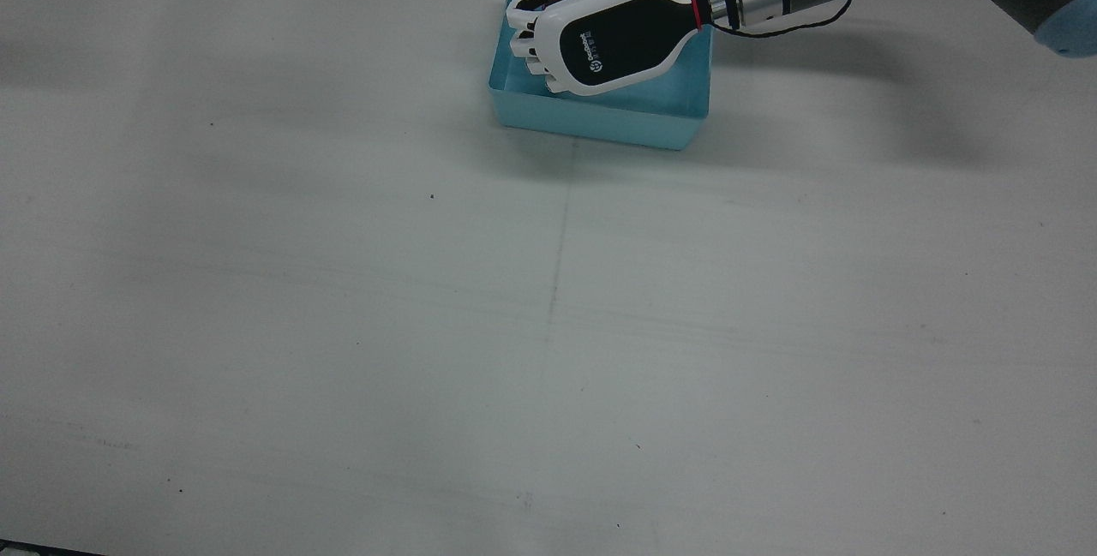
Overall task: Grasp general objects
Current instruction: 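Lower the dragon fruit into the blue tray and open the left hand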
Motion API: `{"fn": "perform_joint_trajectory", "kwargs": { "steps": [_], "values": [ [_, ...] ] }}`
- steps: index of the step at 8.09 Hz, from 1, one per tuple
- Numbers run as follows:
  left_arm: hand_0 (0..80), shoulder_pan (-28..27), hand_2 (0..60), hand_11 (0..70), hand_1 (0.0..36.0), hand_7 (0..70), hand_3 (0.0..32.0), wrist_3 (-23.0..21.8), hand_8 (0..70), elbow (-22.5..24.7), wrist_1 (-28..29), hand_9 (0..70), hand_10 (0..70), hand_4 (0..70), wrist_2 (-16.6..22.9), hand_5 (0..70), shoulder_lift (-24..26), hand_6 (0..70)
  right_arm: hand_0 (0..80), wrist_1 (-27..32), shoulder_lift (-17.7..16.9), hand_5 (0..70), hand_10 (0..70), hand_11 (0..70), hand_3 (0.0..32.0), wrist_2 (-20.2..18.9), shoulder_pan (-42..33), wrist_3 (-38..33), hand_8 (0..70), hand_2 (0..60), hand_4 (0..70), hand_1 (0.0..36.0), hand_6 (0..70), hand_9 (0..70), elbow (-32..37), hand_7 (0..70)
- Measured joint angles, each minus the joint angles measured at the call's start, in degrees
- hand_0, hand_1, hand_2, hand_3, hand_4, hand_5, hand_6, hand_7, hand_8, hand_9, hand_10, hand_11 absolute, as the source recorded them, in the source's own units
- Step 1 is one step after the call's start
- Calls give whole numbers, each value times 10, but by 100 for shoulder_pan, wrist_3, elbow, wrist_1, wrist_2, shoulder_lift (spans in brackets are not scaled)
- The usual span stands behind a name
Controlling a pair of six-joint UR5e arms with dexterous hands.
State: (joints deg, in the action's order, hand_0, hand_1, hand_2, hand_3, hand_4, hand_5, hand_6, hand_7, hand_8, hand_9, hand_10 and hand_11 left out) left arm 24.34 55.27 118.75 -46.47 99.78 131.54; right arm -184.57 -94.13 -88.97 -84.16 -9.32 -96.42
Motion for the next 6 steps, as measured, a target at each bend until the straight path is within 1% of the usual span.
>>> {"fn": "perform_joint_trajectory", "kwargs": {
  "steps": [1,2,3,4,5,6],
  "values": [
    [640,-36,0,103,152,117,0,-37,182,131,-111,81,60,175,70,481,-1,54,0,0,0,0,0,0,0,0,2,0,0,0,0,0,0,0,0,0],
    [616,-64,0,83,130,95,0,-57,179,196,-174,74,48,170,167,457,-21,47,0,0,0,0,0,0,0,-2,4,0,0,0,0,0,0,0,0,0],
    [595,-81,0,87,112,120,2,-65,172,221,-198,77,52,184,216,430,-37,47,0,0,0,0,0,0,0,-4,2,0,0,0,0,0,0,0,0,0],
    [599,-93,0,108,116,163,12,-67,185,227,-208,98,66,147,224,534,-44,47,0,0,0,0,0,0,0,-5,2,0,0,0,0,0,0,0,0,0],
    [599,-96,0,121,116,241,0,-68,206,227,-215,134,75,171,218,621,-46,81,0,0,0,0,0,0,0,-5,1,0,0,0,0,0,0,0,0,0],
    [598,-94,0,130,110,314,0,-69,229,228,-226,170,83,215,213,659,-48,119,0,0,0,0,0,0,0,-6,-1,0,0,0,0,0,0,0,0,0]
  ]
}}
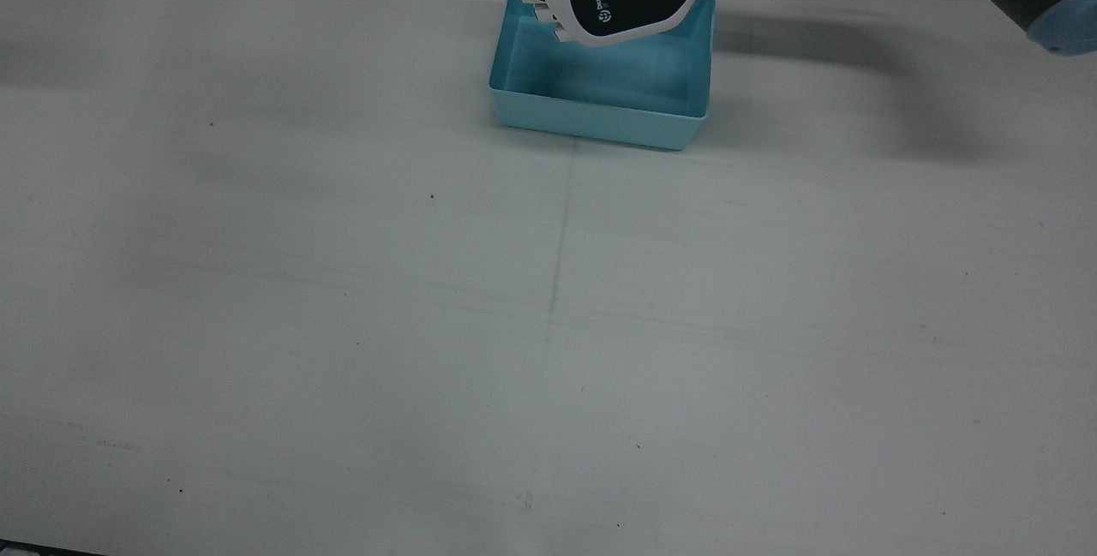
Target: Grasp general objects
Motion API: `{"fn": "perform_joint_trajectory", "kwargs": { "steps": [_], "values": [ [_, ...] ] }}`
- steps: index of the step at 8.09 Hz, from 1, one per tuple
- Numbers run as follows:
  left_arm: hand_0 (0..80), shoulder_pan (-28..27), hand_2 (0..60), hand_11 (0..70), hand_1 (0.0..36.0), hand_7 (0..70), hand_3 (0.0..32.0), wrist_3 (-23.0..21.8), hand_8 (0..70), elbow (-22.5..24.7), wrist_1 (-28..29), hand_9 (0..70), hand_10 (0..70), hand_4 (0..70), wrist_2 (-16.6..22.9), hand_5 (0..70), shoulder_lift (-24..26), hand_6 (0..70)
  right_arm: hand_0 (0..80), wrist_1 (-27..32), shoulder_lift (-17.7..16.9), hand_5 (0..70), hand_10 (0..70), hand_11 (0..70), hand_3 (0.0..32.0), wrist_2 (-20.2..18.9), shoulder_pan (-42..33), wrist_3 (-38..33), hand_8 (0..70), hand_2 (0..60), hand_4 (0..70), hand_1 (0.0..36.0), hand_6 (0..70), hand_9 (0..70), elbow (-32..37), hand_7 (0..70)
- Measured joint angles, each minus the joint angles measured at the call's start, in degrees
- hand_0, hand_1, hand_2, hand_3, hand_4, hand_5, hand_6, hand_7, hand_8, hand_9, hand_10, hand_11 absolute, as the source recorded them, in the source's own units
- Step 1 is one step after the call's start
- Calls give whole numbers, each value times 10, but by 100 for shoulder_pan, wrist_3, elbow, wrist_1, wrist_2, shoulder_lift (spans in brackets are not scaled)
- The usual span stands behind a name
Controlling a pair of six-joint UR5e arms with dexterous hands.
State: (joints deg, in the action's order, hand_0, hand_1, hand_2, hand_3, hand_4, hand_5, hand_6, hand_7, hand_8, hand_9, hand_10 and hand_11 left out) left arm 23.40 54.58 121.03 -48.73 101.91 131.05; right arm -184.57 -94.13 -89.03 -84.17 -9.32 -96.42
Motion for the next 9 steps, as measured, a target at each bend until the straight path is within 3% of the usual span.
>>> {"fn": "perform_joint_trajectory", "kwargs": {
  "steps": [1,2,3,4,5,6,7,8,9],
  "values": [
    [597,9,0,183,105,381,0,0,253,0,-7,209,120,234,-6,695,-1,147,0,0,0,0,0,0,0,2,1,0,0,0,0,0,0,0,0,0],
    [594,29,0,260,101,399,0,0,282,-3,-15,249,173,236,-10,700,-27,158,0,0,0,0,0,0,0,3,2,0,0,0,0,0,0,0,0,0],
    [577,54,0,510,76,464,0,0,361,-6,-7,361,357,248,7,700,-121,205,0,0,0,0,0,0,0,4,2,0,0,0,0,0,0,0,0,0],
    [560,102,0,676,58,569,0,-3,426,-5,103,457,478,301,38,700,-331,289,0,0,0,0,0,0,0,6,3,0,0,0,0,0,0,0,0,0],
    [544,288,0,700,44,700,0,-13,486,-6,224,593,604,438,62,700,-537,429,0,0,0,0,0,0,0,8,2,0,0,0,0,0,0,0,0,0],
    [573,674,0,700,76,700,0,-55,532,-49,349,700,690,641,137,700,-701,591,0,0,0,0,0,0,0,8,3,0,0,0,0,0,0,0,0,0],
    [571,1208,0,700,71,700,0,-180,550,-214,595,700,700,661,270,700,-825,617,0,0,0,0,0,0,0,6,2,0,0,0,0,0,0,0,0,0],
    [578,1799,0,700,67,700,0,-359,598,-481,899,700,700,700,412,700,-898,688,0,0,0,0,0,0,0,6,0,-3,0,0,0,0,0,0,0,0],
    [592,2296,0,700,76,700,0,-547,599,-768,1175,700,700,700,488,700,-927,700,0,0,0,0,0,0,0,4,-2,-3,0,0,0,0,0,0,0,0]
  ]
}}
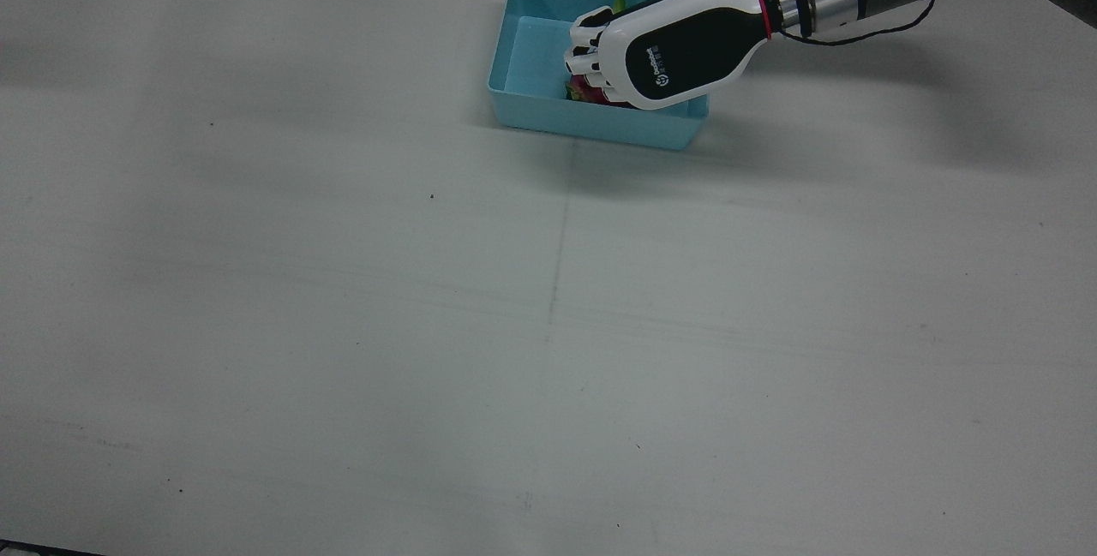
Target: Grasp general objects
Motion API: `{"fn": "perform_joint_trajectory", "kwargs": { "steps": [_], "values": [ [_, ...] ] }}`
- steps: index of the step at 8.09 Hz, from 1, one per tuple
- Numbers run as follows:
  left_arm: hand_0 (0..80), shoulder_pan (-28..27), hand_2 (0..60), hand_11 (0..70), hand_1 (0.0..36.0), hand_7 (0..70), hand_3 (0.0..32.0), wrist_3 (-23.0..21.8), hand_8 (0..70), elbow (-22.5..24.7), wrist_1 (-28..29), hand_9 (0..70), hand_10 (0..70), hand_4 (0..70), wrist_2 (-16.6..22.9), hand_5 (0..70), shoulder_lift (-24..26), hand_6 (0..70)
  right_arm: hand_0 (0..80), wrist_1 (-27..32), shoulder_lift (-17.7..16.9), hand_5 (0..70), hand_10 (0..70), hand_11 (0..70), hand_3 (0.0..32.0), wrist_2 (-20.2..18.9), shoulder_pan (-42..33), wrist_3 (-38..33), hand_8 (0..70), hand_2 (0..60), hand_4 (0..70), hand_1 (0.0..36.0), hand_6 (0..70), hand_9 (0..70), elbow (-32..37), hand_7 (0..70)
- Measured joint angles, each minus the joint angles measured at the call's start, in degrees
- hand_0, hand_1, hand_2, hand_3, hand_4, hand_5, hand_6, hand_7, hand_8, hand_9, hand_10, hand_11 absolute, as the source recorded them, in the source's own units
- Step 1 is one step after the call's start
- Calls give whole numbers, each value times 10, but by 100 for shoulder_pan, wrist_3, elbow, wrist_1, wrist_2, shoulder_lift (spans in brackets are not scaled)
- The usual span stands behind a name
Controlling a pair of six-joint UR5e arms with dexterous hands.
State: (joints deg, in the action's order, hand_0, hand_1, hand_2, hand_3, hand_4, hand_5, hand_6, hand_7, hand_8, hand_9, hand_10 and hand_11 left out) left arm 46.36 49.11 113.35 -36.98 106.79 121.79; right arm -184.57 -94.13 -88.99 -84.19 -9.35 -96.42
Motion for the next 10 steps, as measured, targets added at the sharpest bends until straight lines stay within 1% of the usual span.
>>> {"fn": "perform_joint_trajectory", "kwargs": {
  "steps": [1,2,3,4,5,6,7,8,9,10],
  "values": [
    [603,452,1,700,83,700,0,-242,600,-361,391,700,700,700,5,700,-20,700,0,0,0,0,0,0,0,-2,2,1,0,0,0,0,0,0,0,0],
    [595,896,1,700,77,700,0,-518,606,-772,903,700,700,700,-14,700,-167,700,0,0,0,0,0,0,0,-3,4,2,0,0,0,0,0,0,0,0],
    [582,1298,0,700,55,700,0,-724,632,-1125,1389,700,700,700,-74,700,-404,700,0,0,0,0,0,0,0,-4,7,3,0,0,0,0,0,0,0,0],
    [579,1745,13,700,63,700,0,-854,641,-1408,1823,700,700,700,-174,700,-661,700,0,0,0,0,0,0,0,-4,5,3,0,0,0,0,0,0,0,0],
    [568,2117,22,700,63,700,0,-914,636,-1558,2117,700,700,676,-314,700,-901,700,0,0,0,0,0,0,0,-4,5,3,0,0,0,0,0,0,0,0],
    [554,2367,28,700,56,700,0,-944,637,-1633,2317,700,700,653,-517,700,-1121,700,0,0,0,0,0,0,0,-2,5,3,0,0,0,0,0,0,0,0],
    [548,2495,25,700,52,700,0,-953,636,-1717,2448,700,700,646,-681,700,-1258,699,0,0,0,0,0,0,0,2,6,3,0,0,0,0,0,0,0,0],
    [542,2547,26,700,49,700,0,-946,635,-1902,2593,700,700,646,-837,700,-1323,692,0,0,0,0,0,0,0,3,5,3,0,0,0,0,0,0,0,0],
    [543,2568,7,700,55,700,0,-931,581,-2189,2766,700,700,606,-970,700,-1351,616,0,0,0,0,0,0,0,4,3,3,0,0,0,0,0,0,0,0],
    [534,2579,0,700,52,512,0,-911,458,-2473,2920,570,531,532,-1077,611,-1365,438,0,0,0,0,0,0,0,4,0,3,0,0,0,0,0,0,0,0]
  ]
}}
